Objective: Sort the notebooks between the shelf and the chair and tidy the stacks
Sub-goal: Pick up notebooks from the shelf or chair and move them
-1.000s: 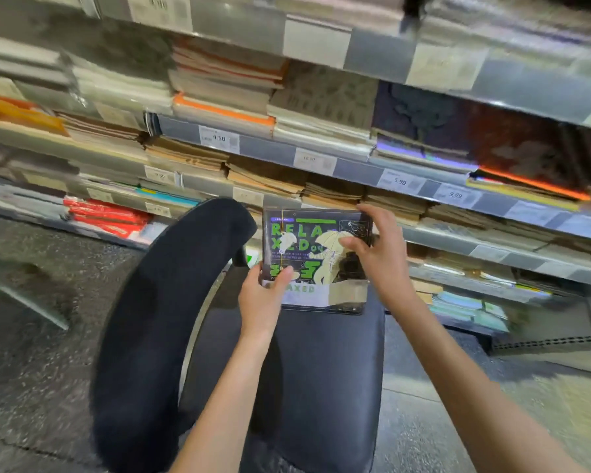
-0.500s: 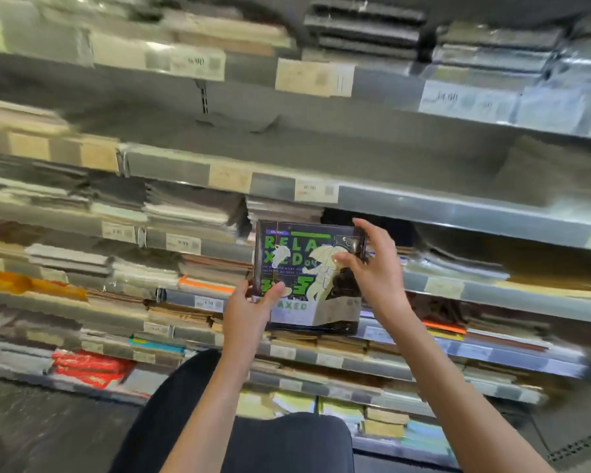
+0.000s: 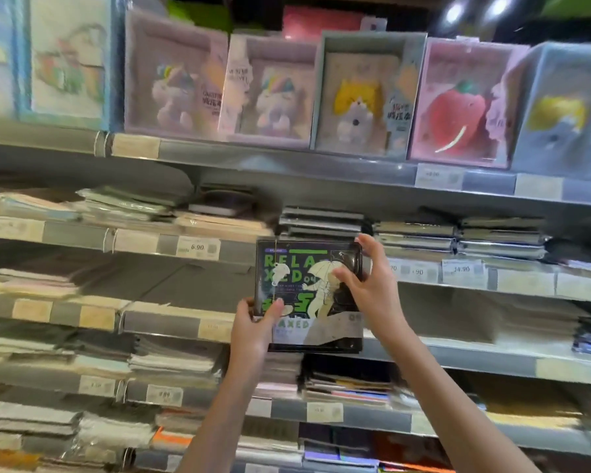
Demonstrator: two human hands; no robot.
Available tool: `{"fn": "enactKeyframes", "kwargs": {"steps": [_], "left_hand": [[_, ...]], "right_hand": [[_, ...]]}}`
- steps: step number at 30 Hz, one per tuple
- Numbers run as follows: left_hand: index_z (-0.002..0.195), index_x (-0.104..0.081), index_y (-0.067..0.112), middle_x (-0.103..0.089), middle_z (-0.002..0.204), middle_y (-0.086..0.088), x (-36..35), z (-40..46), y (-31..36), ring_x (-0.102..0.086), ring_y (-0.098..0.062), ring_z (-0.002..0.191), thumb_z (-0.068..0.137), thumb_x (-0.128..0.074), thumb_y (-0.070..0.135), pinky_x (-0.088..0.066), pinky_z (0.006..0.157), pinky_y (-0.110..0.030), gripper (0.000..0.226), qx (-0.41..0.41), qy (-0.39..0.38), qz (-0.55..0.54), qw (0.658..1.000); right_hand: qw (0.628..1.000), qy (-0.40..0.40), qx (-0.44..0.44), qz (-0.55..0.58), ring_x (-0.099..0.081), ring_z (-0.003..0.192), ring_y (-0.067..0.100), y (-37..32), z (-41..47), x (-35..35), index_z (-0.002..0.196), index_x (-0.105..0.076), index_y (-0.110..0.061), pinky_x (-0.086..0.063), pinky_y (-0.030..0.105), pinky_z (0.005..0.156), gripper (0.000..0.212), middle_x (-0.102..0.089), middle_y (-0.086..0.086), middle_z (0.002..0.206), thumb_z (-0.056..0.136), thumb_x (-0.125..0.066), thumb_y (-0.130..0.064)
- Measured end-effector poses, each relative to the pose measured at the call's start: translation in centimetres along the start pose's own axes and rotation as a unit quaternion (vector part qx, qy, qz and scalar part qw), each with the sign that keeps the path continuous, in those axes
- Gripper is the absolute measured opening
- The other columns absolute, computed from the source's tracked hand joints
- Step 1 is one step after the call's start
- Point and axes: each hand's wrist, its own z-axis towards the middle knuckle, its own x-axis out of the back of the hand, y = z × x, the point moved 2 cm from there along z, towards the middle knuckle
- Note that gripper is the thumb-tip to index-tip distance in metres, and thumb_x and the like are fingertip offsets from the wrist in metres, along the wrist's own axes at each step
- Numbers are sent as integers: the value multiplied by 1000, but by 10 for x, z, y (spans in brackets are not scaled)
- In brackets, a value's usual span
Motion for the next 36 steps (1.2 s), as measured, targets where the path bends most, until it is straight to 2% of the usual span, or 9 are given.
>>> {"fn": "enactKeyframes", "kwargs": {"steps": [3,7,10,15,20,23,25,29,36], "left_hand": [[120,-48,9,-61,113,-8,-8,22,27,-61,-20,95,84,-65,34,-47,79,-31,47,-10,-7,-27,1000],[113,-52,7,-65,97,-4,-17,43,56,-60,-9,81,85,-65,28,-43,58,-17,38,-30,-32,-46,998],[111,-55,4,-70,97,-11,-21,55,68,-67,-17,83,84,-67,24,-50,63,-23,36,-29,-47,-54,997],[105,-50,0,-68,91,-13,-27,70,78,-66,-19,74,83,-69,16,-53,49,-20,33,5,-37,-88,995],[113,-54,-3,-66,108,-19,-31,83,89,-66,-32,94,70,-79,28,-52,89,-48,58,65,-58,-110,990],[109,-56,-1,-66,102,-13,-32,92,104,-63,-30,97,64,-83,37,-49,92,-44,65,93,-63,-85,990],[111,-56,3,-66,106,-12,-30,97,112,-63,-33,96,43,-89,50,-52,84,-46,89,115,-72,-44,990],[88,-58,9,-65,93,-10,-28,96,131,-61,-29,85,73,-74,44,-49,67,-39,41,157,-88,-9,984],[100,-50,7,-53,107,-15,-22,95,169,-51,-30,96,86,-65,22,-42,88,-48,25,143,-104,-128,976]], "right_hand": [[1000,20,17,-7,-38,115,0,-13,31,0,137,-36,-13,-27,7,92,60,-45,-2,133,85,-66,-17],[999,29,-4,22,-35,118,0,-17,56,-4,141,-27,-13,-29,15,100,59,-38,3,139,91,-58,-15],[998,53,26,-7,-28,135,14,-7,52,-3,142,-24,-12,-26,35,113,59,-25,5,149,92,-55,-16],[975,65,154,-146,-8,144,15,21,-4,-16,143,-21,-22,-23,34,113,55,-7,-5,155,96,-46,-32],[932,32,218,-289,-8,142,39,52,-33,-39,147,-17,-19,-31,56,107,57,-9,7,156,95,-40,-24],[907,22,241,-345,-5,140,45,62,-27,-44,149,-10,-15,-24,58,109,65,-2,9,157,95,-44,-19],[883,20,272,-381,-6,139,49,64,-19,-45,149,-8,-11,-16,57,112,68,3,11,157,93,-47,-17],[884,38,259,-387,-1,139,48,55,2,-41,149,1,-13,-18,56,110,67,11,11,156,96,-38,-23],[867,74,250,-424,10,140,43,22,43,-41,148,9,-11,-4,53,114,67,9,11,156,97,-30,-31]]}}
